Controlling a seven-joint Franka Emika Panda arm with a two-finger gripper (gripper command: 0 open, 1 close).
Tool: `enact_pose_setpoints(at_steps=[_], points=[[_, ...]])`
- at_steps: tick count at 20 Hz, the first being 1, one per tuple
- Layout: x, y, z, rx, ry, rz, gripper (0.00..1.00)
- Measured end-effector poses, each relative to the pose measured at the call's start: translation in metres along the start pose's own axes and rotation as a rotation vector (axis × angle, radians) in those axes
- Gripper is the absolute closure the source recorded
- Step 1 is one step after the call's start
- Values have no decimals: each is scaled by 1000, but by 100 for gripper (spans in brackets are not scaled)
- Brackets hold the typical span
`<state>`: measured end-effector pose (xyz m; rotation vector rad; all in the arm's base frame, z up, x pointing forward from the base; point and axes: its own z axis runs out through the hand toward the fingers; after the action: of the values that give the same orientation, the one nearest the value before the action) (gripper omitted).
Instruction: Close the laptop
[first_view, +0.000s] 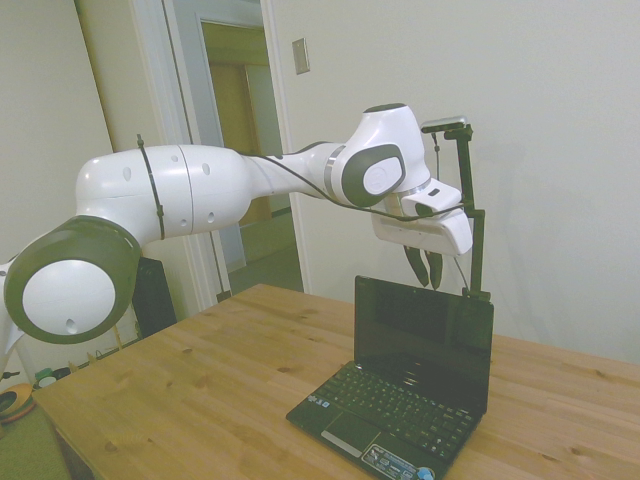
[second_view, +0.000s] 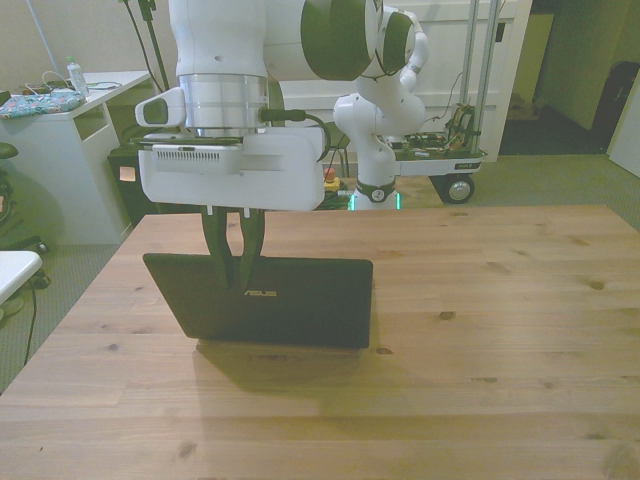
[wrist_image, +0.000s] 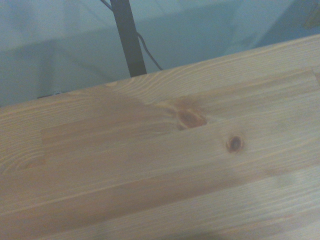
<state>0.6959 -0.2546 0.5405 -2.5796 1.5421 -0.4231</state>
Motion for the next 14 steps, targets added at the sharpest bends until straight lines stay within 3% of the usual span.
enact_pose_setpoints(at_steps=[14], points=[[-18,20,11,-175,-213,47,100]])
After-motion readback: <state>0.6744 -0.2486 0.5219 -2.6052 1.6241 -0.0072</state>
